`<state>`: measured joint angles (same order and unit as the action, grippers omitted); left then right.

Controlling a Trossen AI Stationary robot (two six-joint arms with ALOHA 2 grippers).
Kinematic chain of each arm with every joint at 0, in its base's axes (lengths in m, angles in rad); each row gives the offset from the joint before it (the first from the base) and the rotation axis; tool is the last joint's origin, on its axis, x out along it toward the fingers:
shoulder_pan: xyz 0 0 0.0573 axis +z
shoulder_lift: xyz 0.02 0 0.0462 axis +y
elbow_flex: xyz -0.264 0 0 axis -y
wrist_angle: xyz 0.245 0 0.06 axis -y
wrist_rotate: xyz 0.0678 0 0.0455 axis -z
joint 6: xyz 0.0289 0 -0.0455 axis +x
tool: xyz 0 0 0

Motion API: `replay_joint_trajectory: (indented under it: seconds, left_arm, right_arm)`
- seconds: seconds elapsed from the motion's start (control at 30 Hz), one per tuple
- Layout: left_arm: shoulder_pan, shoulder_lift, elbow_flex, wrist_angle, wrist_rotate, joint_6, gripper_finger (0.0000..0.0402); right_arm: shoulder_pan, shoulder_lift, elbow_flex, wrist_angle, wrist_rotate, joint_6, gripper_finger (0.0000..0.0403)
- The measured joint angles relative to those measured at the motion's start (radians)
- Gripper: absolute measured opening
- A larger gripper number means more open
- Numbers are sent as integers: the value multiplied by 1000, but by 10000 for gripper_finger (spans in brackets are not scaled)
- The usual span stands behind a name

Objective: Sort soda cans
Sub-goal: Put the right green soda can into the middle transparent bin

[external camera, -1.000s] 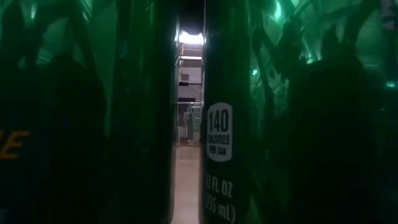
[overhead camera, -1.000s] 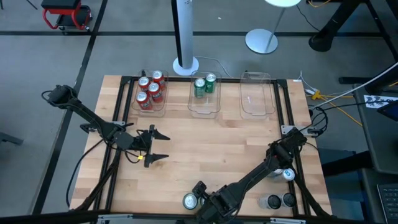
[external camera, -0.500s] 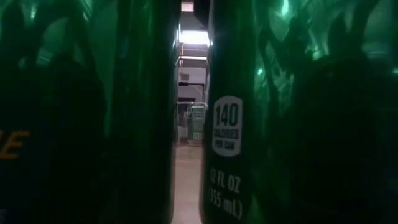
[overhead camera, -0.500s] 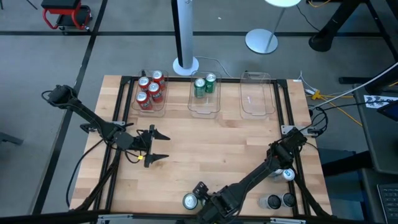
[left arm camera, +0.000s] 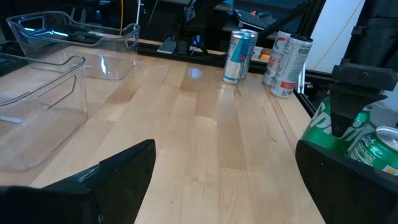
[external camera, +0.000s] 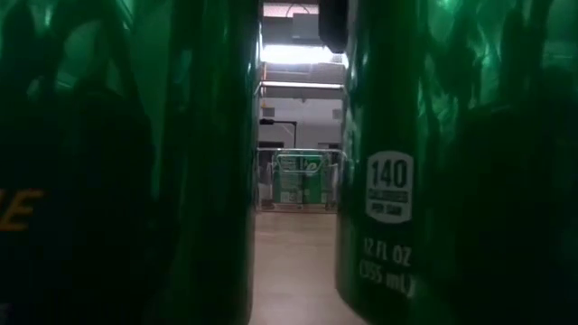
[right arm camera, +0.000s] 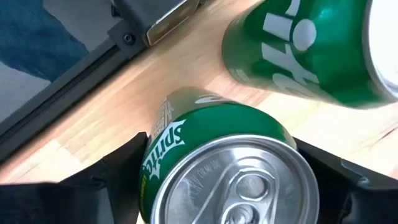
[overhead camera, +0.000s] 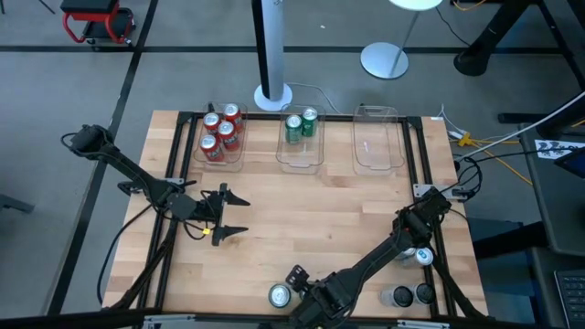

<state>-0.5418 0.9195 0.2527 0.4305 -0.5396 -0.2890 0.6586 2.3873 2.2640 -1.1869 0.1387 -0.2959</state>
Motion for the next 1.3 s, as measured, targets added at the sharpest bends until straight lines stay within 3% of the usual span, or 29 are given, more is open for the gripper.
replay_joint_trajectory:
  seconds: [0.7, 1.3]
  left_arm:
    - [0, 0, 0, 0, 0, 0, 375]
    - [0, 0, 0, -1, 0, 4, 375]
  right_arm:
    - [-57, -180, 0, -215, 182, -49, 309]
    - [-372, -334, 1, -306, 284, -322, 308]
